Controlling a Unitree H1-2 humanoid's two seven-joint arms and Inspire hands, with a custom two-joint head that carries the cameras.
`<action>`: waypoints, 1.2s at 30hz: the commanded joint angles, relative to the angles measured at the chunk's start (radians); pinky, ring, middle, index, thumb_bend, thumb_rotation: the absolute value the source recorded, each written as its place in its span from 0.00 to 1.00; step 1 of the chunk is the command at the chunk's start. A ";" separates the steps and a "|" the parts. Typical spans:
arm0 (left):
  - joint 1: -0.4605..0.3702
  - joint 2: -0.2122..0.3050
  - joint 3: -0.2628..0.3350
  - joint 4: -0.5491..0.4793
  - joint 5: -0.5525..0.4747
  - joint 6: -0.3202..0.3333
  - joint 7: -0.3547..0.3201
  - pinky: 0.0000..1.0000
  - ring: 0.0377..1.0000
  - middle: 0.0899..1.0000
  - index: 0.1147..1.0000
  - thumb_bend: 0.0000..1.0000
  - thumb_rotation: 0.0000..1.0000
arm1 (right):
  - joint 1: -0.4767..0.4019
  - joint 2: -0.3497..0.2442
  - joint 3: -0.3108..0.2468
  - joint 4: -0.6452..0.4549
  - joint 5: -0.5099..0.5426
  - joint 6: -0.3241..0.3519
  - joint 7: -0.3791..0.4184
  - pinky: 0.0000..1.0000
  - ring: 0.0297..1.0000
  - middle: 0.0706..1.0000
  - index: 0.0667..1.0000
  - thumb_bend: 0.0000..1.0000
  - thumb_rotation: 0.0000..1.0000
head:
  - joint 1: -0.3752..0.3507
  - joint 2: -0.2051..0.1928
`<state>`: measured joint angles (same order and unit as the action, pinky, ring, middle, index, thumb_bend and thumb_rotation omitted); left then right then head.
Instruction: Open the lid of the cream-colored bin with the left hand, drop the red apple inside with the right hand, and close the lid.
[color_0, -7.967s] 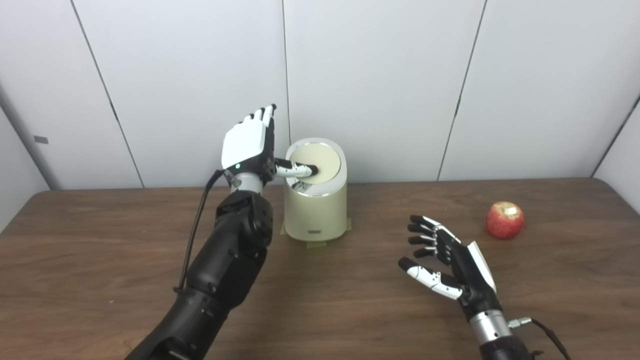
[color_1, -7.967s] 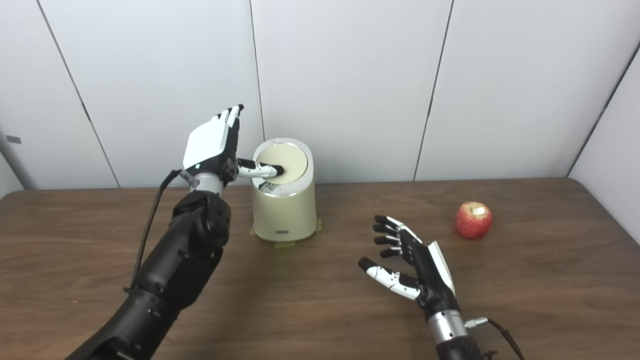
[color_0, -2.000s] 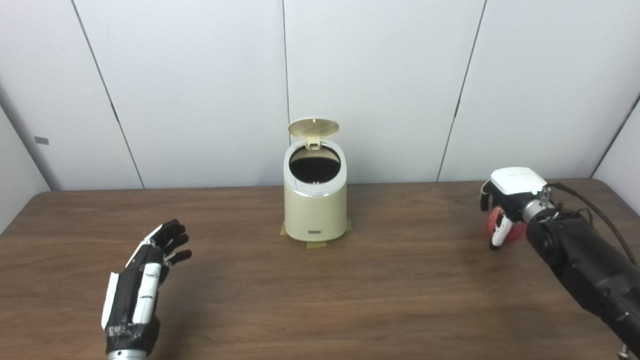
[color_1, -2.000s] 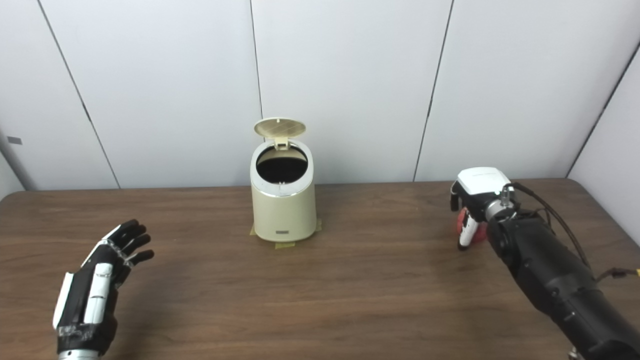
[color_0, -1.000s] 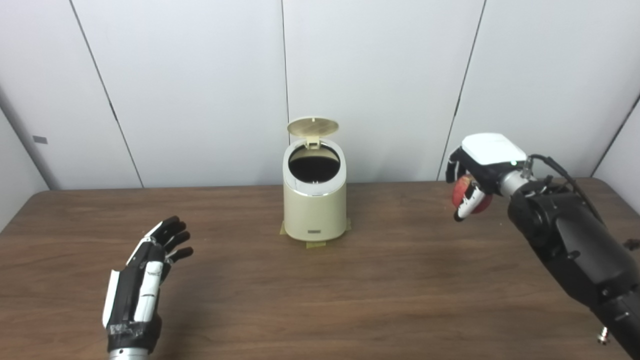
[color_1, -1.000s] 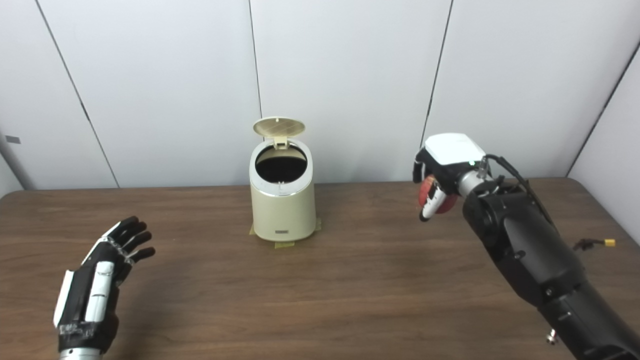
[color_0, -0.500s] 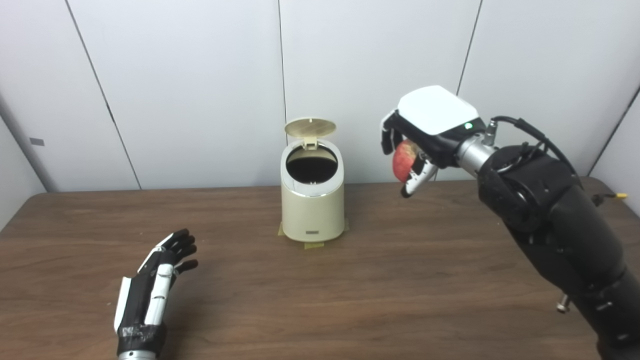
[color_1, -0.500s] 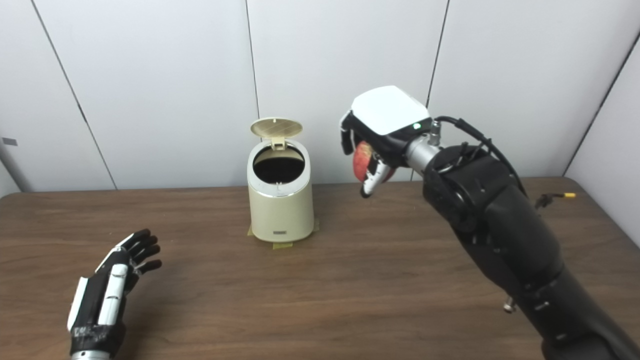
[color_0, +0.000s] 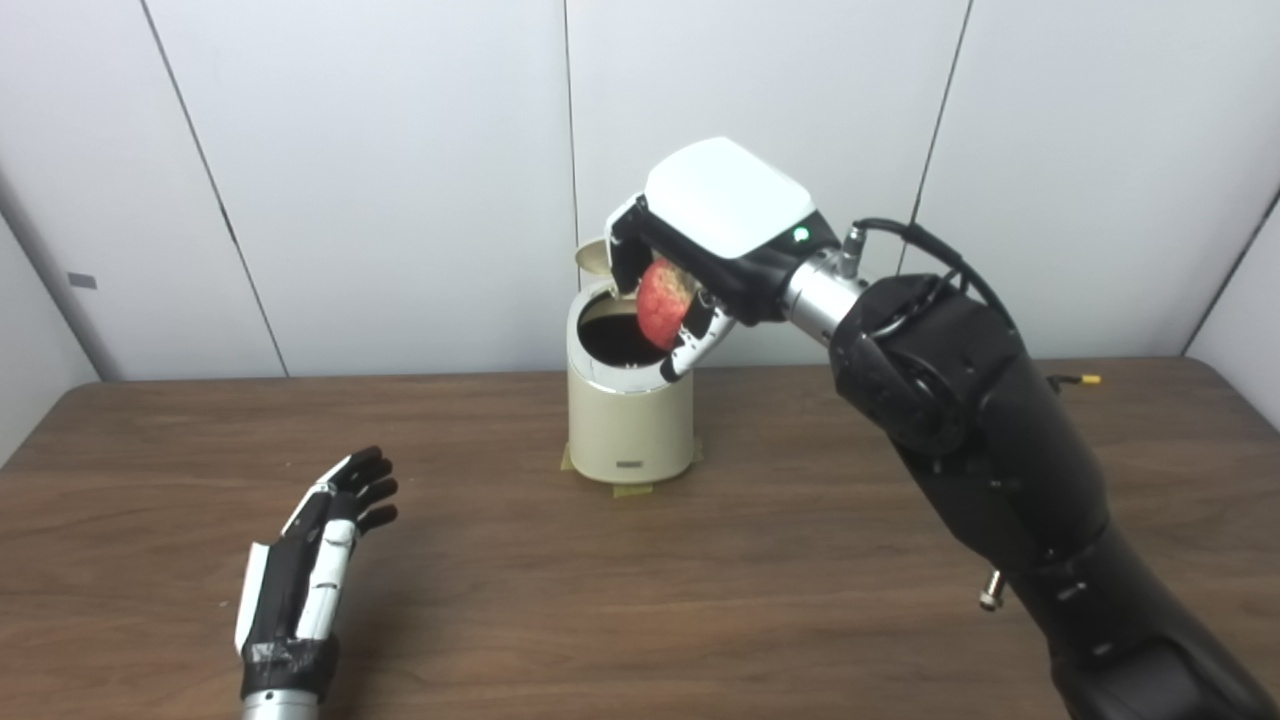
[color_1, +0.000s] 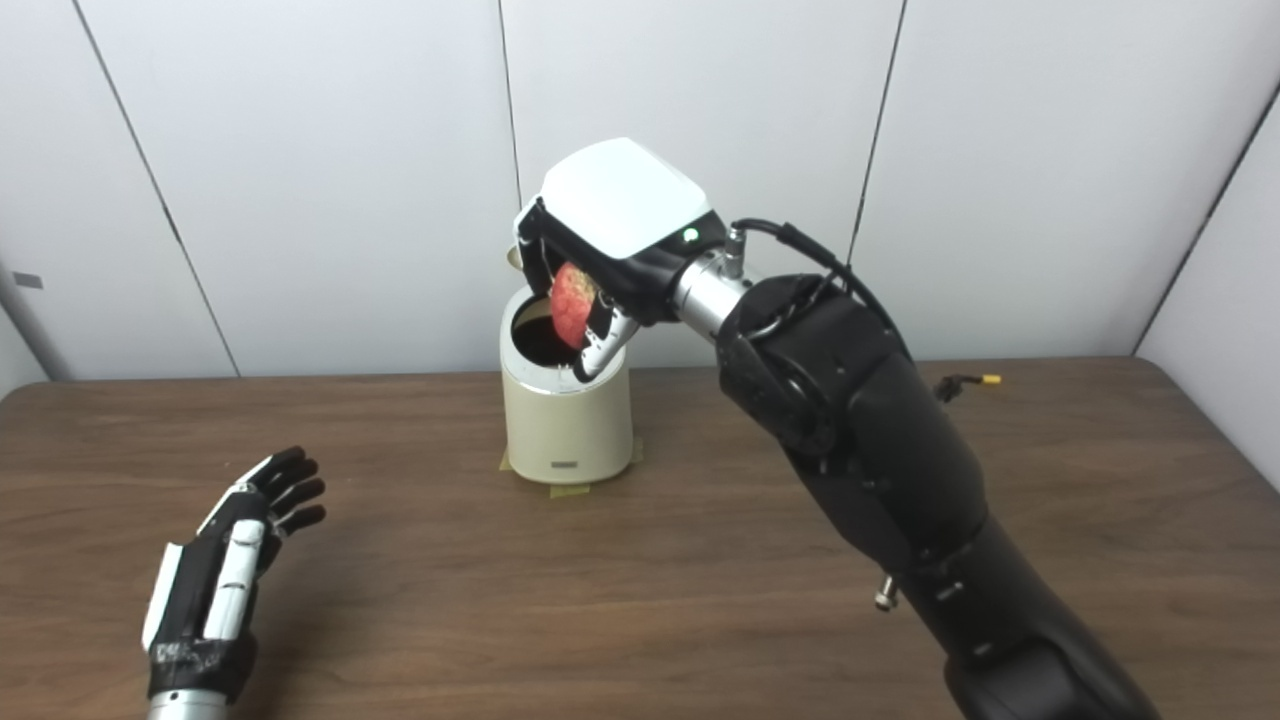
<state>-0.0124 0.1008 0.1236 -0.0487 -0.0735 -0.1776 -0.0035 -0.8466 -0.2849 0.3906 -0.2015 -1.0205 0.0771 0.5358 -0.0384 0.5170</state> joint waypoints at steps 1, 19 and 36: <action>-0.004 -0.016 -0.012 0.001 0.012 -0.029 0.006 0.75 0.79 0.80 0.80 0.57 0.81 | -0.053 0.011 -0.007 0.029 -0.013 -0.039 -0.090 0.27 0.38 0.53 0.43 0.51 0.00 | 0.000 0.002; 0.005 -0.024 -0.013 -0.017 0.005 -0.020 0.001 0.78 0.82 0.82 0.82 0.57 0.80 | -0.117 0.031 0.023 0.532 -0.003 -0.283 -0.559 0.31 0.41 0.54 0.43 0.50 0.00 | 0.000 0.010; 0.008 -0.033 -0.013 -0.026 0.010 -0.014 0.007 0.77 0.81 0.81 0.82 0.54 0.83 | -0.135 0.040 0.038 0.670 0.019 -0.374 -0.812 0.33 0.43 0.54 0.41 0.49 0.00 | 0.005 0.013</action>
<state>-0.0044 0.0762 0.1165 -0.0661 -0.0692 -0.1766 -0.0013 -0.9084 -0.2380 0.4355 0.4764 -1.0214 -0.2798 -0.2382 -0.0322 0.5292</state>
